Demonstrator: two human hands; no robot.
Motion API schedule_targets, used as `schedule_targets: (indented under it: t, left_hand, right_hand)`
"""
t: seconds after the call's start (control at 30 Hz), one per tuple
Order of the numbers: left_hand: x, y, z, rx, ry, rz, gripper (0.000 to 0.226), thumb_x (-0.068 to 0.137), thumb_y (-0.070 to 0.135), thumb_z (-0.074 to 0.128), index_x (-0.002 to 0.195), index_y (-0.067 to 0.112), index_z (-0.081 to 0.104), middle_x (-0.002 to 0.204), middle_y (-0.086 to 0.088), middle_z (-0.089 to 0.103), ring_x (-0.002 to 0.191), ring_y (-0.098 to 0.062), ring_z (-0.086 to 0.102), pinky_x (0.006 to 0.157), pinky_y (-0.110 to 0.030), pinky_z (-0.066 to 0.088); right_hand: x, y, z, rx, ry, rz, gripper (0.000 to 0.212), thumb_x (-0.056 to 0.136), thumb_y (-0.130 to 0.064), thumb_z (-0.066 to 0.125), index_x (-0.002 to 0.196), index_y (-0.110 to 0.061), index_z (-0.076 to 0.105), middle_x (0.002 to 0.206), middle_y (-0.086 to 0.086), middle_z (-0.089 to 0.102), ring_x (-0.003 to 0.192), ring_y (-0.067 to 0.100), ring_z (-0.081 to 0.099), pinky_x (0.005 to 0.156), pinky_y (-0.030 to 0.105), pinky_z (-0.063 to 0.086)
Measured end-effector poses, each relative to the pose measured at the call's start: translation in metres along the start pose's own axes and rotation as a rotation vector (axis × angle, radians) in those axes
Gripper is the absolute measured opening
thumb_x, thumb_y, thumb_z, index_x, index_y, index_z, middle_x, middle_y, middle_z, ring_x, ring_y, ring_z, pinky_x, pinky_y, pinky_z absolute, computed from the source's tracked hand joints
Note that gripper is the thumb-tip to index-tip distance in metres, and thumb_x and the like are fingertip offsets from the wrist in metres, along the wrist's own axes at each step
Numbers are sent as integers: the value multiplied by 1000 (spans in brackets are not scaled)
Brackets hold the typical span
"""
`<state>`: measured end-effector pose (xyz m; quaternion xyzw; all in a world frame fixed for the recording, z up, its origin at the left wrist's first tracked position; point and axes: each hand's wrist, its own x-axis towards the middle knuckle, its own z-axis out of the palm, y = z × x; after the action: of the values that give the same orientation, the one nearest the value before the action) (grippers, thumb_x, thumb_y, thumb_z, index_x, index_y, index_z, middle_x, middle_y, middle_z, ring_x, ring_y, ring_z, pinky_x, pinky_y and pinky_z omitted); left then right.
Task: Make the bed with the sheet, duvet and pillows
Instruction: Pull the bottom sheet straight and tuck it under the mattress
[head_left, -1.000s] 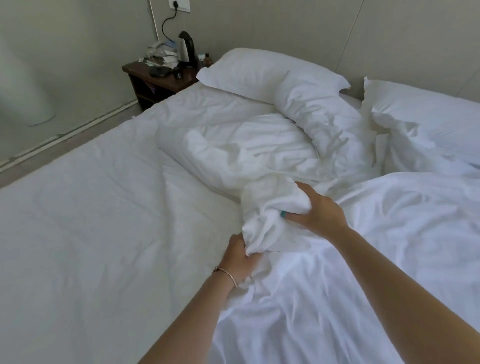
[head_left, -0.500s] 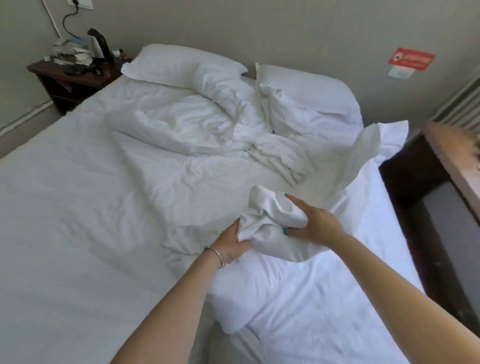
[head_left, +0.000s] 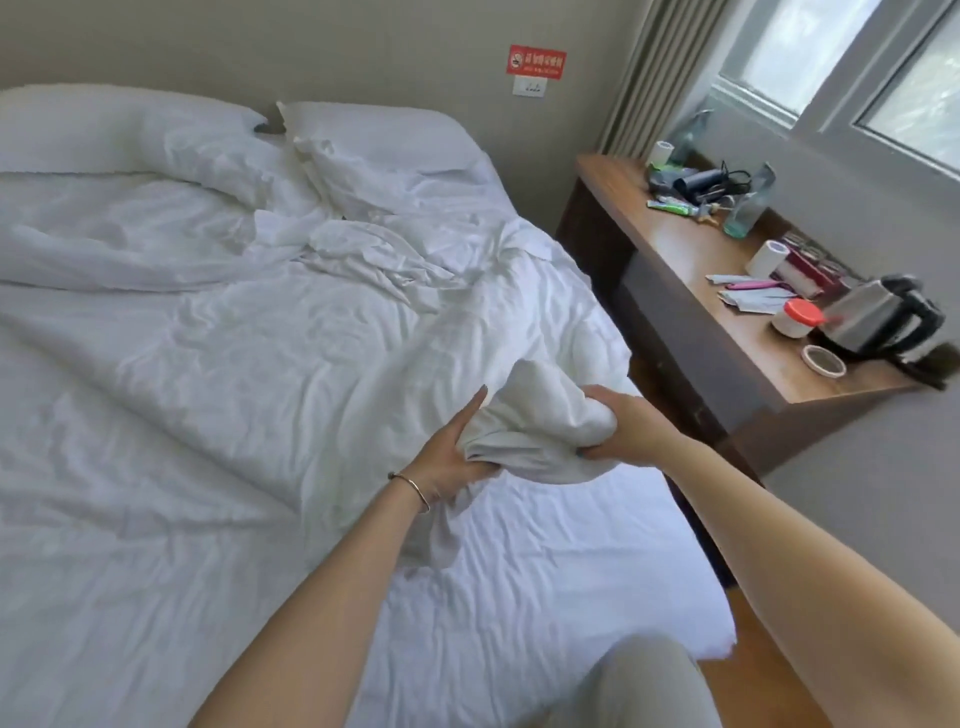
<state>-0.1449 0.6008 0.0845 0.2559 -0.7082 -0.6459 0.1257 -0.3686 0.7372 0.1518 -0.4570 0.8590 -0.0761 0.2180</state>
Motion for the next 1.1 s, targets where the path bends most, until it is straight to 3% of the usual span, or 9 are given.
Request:
schedule_targets:
  t: [0.17,0.37,0.53,0.63,0.73,0.8,0.87,0.97,1.1]
  left_hand:
    - [18,15,115,-43,-111,44,89,75,6,77,135,52,30,125,23,55,110,10,55,92,-12,44]
    - [61,-4,300,-95,-107,14,87,66,33,75,140,43,30,123,20,59,111,9,56,92,-12,44]
    - [111,-81,412,148,-241,-320,104,77,30,73,147,50,-1,143,5,46,118,-10,55,94,-17,43]
    - [119,-123,454,299,-561,-628,110,80,43,73,152,33,-9,153,5,29,138,-15,34,112,-27,29]
    - [118,-136,468,381,-64,-447,48,85,44,60,130,28,57,130,6,59,116,-13,56,100,-28,44]
    - [120,-155,454,751,391,-228,44,76,45,54,116,28,65,121,0,62,114,-26,59,94,-38,46]
    - [115,-167,434,961,439,-397,73,74,56,61,141,37,39,150,-14,30,141,-35,26,104,-49,33]
    - [93,-186,422,1054,122,-734,109,70,75,56,142,51,-22,155,-5,-31,145,-27,-22,111,-52,13]
    - [62,-186,438,1031,-74,-761,108,76,71,54,143,45,-26,152,1,-37,144,-20,-26,115,-53,-3]
  right_hand:
    - [-48,94,-32,-145,-8,-9,62,73,-38,75,129,-52,51,115,-15,66,110,16,58,92,32,47]
    - [-60,261,-61,-155,-163,70,68,65,-31,83,123,-54,56,116,-17,65,111,12,57,97,32,46]
    - [-27,400,-6,-467,-483,39,89,73,-33,72,144,-54,22,140,-9,44,134,21,39,114,42,23]
    - [-16,447,49,-373,-729,122,64,86,-10,62,139,-41,45,151,-5,34,136,25,37,113,42,29]
    - [-6,453,94,-112,-321,55,48,89,-7,49,127,-35,53,143,-8,43,122,17,50,86,29,48]
    - [0,441,121,37,-142,-74,48,89,-16,53,133,-36,47,145,-8,41,127,18,44,87,33,48]
    - [-4,429,150,101,-271,-211,62,92,-34,58,146,-45,31,159,-9,15,145,21,16,99,38,44]
    - [-19,425,195,-160,-467,-280,75,89,-40,63,147,-53,17,159,-13,-23,147,26,-19,93,43,49]
    - [-20,410,202,-181,-442,-193,67,88,-28,62,142,-47,28,159,-9,-19,146,32,-18,86,41,50]
